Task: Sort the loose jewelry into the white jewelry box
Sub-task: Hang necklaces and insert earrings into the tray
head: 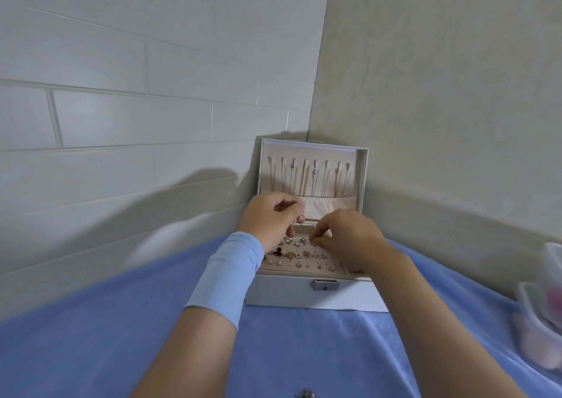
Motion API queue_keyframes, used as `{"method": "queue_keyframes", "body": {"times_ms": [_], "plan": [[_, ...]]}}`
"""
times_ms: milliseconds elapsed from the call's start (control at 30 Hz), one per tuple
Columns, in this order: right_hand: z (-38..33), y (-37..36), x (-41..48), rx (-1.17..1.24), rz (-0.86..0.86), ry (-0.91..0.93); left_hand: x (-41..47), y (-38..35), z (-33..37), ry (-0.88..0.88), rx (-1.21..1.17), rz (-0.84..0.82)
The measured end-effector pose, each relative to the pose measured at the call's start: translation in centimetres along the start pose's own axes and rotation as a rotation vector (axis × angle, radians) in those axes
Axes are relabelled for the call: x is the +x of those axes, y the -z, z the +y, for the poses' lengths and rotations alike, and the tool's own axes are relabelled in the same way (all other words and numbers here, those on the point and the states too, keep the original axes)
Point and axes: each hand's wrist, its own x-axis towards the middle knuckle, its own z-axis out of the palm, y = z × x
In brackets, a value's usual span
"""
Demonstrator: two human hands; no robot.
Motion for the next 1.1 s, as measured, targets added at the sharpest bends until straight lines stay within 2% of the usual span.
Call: {"method": "queue_keyframes", "body": {"times_ms": [100, 200, 267, 400, 500, 600, 667, 733, 867, 1100], "plan": [[0.5, 0.3, 0.0, 0.135, -0.024, -0.027, 0.0, 0.0, -0.1, -0.01, 0.006, 0.025], [1.1, 0.5, 0.2, 0.331, 0.077, -0.037, -0.1, -0.3, 0.0, 0.013, -0.048, 0.056], [1.1, 1.1, 0.1, 0.409, 0.132, -0.009, -0.1, -0.6, 0.3, 0.019, -0.076, 0.066], [0.0, 2.8, -0.8, 0.775, 0.138, 0.1, -0.2, -1.4, 1.1, 0.079, -0.135, 0.081], [-0.2, 3.0, -1.0, 0.804, 0.191, 0.095, -0.3, -2.0, 1.3, 0.105, -0.129, 0.129], [0.3, 2.6, -0.9, 0.87, 0.243, 0.051, -0.3, -1.9, 1.3, 0.097, -0.132, 0.111], [1.0, 2.0, -0.5, 0.845, 0.253, -0.028, -0.1, -1.8, 0.9, 0.029, 0.041, 0.092], [2.0, 1.1, 0.1, 0.689, 0.213, -0.127, 0.1, -1.7, 0.2, -0.054, 0.288, 0.062], [2.4, -0.3, 0.1, 0.446, 0.089, -0.179, 0.3, -1.9, -0.6, -0.08, 0.644, -0.107], [1.7, -0.4, -0.1, 0.19, 0.114, -0.155, 0.4, -2.3, -1.4, -0.054, 0.897, -0.258]]}}
